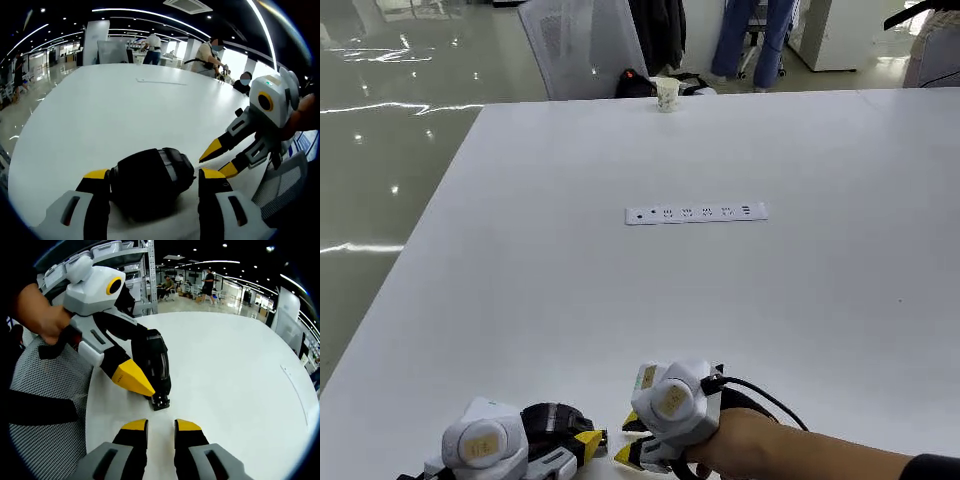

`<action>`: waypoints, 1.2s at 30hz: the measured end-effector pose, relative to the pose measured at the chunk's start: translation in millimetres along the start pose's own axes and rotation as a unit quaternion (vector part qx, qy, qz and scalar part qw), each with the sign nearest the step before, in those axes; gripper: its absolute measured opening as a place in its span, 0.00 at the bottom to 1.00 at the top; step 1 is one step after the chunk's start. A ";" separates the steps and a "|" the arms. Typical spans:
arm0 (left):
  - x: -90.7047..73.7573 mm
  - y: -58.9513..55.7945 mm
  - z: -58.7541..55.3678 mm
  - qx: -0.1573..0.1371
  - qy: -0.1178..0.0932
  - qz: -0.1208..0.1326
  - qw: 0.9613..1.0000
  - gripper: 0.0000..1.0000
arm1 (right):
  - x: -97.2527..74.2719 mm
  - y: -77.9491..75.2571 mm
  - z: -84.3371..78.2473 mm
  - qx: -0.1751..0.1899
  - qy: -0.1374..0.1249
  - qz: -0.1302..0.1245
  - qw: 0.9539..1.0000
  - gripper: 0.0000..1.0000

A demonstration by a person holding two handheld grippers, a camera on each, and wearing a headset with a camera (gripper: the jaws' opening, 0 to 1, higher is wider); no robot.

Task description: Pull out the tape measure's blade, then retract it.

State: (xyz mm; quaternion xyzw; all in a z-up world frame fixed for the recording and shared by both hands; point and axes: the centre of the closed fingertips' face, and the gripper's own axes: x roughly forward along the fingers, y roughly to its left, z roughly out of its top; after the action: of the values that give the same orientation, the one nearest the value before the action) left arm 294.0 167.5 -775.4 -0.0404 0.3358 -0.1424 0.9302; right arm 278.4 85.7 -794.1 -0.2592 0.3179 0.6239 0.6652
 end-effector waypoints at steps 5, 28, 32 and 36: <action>-9.1 7.2 0.4 0.008 -0.001 -0.020 1.000 0.78 | -15.6 -3.7 -10.6 0.012 -0.006 -0.009 1.000 0.18; -31.9 -1.9 -16.7 0.044 0.035 -0.135 0.989 0.99 | -82.2 -13.5 -50.6 0.057 -0.030 -0.058 0.996 0.36; -36.4 2.4 -14.7 0.057 0.040 -0.137 0.988 0.99 | -93.0 -15.6 -60.6 0.072 -0.034 -0.065 0.995 0.40; -42.6 7.8 -13.5 0.049 0.041 -0.143 0.988 0.99 | -104.1 -15.6 -73.8 0.079 -0.035 -0.070 0.994 0.47</action>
State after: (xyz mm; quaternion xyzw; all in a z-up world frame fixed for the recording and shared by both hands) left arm 256.0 187.6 -761.0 -0.0359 0.3572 -0.2916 0.8866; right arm 284.6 -39.7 -766.3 -0.2052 0.3238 0.5571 0.7366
